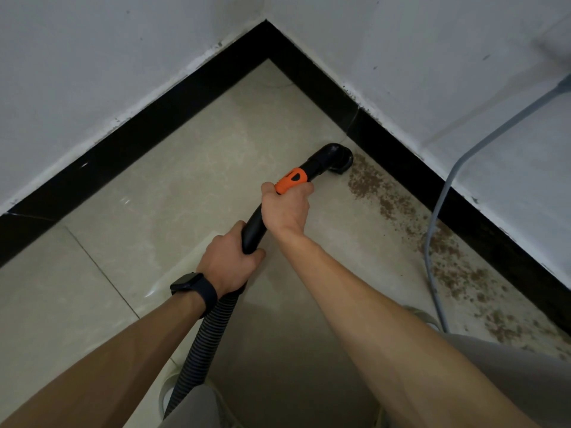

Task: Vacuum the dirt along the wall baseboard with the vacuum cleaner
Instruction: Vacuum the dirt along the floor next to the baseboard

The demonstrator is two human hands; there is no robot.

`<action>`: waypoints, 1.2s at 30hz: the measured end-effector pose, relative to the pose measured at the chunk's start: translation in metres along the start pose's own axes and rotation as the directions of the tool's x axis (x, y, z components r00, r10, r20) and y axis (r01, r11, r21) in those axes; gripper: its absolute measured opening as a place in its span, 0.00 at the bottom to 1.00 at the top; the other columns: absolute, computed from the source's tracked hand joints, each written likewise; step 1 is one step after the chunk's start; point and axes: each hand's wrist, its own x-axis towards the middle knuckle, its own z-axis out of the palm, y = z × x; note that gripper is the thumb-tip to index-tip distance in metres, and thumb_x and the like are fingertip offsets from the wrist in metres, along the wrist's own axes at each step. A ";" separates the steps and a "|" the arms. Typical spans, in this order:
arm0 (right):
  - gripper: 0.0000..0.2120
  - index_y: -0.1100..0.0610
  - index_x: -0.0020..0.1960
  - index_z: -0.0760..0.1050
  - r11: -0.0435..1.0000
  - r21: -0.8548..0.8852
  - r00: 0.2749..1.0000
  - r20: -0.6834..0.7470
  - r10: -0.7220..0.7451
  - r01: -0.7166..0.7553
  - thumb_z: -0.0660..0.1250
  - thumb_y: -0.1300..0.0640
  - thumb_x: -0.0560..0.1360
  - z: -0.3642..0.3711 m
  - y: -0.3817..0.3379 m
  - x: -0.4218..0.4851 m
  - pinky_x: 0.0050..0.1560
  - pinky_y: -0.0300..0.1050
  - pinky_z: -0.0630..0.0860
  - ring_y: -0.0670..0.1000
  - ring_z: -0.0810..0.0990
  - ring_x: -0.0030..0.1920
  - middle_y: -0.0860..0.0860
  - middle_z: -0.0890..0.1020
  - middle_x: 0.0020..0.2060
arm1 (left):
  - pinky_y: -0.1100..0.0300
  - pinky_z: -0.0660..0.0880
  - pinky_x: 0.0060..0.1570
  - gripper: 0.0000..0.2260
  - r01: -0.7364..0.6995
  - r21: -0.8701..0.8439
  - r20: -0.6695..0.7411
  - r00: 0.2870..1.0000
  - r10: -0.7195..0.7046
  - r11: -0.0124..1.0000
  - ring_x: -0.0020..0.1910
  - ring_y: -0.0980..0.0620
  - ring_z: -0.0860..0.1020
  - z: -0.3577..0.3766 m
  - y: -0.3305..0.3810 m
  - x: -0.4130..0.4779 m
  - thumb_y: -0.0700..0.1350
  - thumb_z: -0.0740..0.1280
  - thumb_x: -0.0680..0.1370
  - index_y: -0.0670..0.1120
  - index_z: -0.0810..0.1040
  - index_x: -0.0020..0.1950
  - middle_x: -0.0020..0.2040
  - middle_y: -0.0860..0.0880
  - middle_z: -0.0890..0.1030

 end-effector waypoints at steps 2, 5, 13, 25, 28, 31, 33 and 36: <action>0.20 0.57 0.63 0.62 1.000 -0.001 1.000 -0.002 -0.004 0.004 0.69 0.55 0.79 -0.003 -0.001 0.004 0.29 0.35 0.71 0.44 0.78 0.35 0.47 0.77 0.40 | 0.59 0.67 0.26 0.11 -0.004 0.011 -0.014 1.000 0.004 1.000 0.29 0.50 0.76 0.002 0.003 0.002 0.50 0.69 0.72 0.53 0.66 0.43 0.33 0.49 0.77; 0.19 0.57 0.62 0.61 1.000 0.002 1.000 -0.007 -0.010 0.010 0.69 0.55 0.79 -0.007 -0.002 0.009 0.28 0.33 0.70 0.43 0.78 0.35 0.47 0.77 0.40 | 0.60 0.66 0.26 0.11 -0.007 0.009 -0.020 1.000 0.007 1.000 0.28 0.50 0.76 0.005 0.007 0.006 0.50 0.69 0.72 0.53 0.66 0.42 0.33 0.49 0.77; 0.19 0.57 0.61 0.61 1.000 0.011 1.000 -0.012 -0.017 0.018 0.69 0.54 0.78 -0.014 -0.004 0.020 0.23 0.28 0.67 0.43 0.77 0.35 0.47 0.77 0.40 | 0.58 0.71 0.27 0.11 -0.007 0.045 -0.023 1.000 0.008 0.999 0.29 0.49 0.77 0.009 0.015 0.015 0.51 0.68 0.72 0.52 0.67 0.44 0.34 0.48 0.77; 0.18 0.55 0.59 0.62 0.999 0.020 0.999 -0.015 -0.035 0.036 0.69 0.53 0.78 -0.024 -0.003 0.027 0.29 0.32 0.69 0.43 0.77 0.37 0.47 0.77 0.41 | 0.55 0.75 0.30 0.11 -0.021 0.062 -0.014 1.000 0.022 0.998 0.31 0.48 0.77 0.015 0.025 0.021 0.52 0.68 0.73 0.50 0.67 0.47 0.36 0.48 0.77; 0.18 0.55 0.59 0.62 0.999 0.043 0.999 -0.030 -0.028 0.030 0.69 0.54 0.78 -0.025 -0.003 0.025 0.28 0.31 0.69 0.43 0.77 0.37 0.47 0.77 0.41 | 0.56 0.73 0.28 0.11 -0.048 0.067 0.004 0.999 0.048 0.997 0.30 0.49 0.76 0.013 0.024 0.021 0.52 0.68 0.73 0.51 0.67 0.46 0.35 0.48 0.77; 0.18 0.55 0.58 0.61 0.997 0.066 0.999 -0.045 -0.025 0.028 0.69 0.54 0.78 -0.023 -0.002 0.019 0.25 0.27 0.68 0.43 0.77 0.37 0.47 0.77 0.40 | 0.58 0.70 0.27 0.11 -0.069 0.061 0.029 0.997 0.068 0.996 0.30 0.49 0.76 0.010 0.018 0.017 0.52 0.68 0.73 0.52 0.65 0.44 0.35 0.48 0.77; 0.18 0.55 0.58 0.61 0.998 0.065 0.999 -0.044 -0.020 0.023 0.69 0.55 0.78 -0.019 0.002 0.011 0.24 0.26 0.68 0.43 0.77 0.36 0.47 0.77 0.40 | 0.59 0.68 0.26 0.12 -0.073 0.051 0.041 0.997 0.071 0.996 0.29 0.50 0.76 0.008 0.012 0.012 0.51 0.68 0.73 0.54 0.64 0.43 0.35 0.48 0.77; 0.18 0.54 0.59 0.61 0.998 0.066 0.999 -0.041 -0.007 0.010 0.69 0.55 0.78 -0.013 0.008 -0.002 0.25 0.26 0.68 0.43 0.77 0.36 0.47 0.77 0.40 | 0.59 0.68 0.26 0.12 -0.072 0.038 0.056 0.996 0.070 0.997 0.29 0.51 0.76 0.005 0.000 0.001 0.51 0.69 0.73 0.54 0.65 0.43 0.34 0.49 0.77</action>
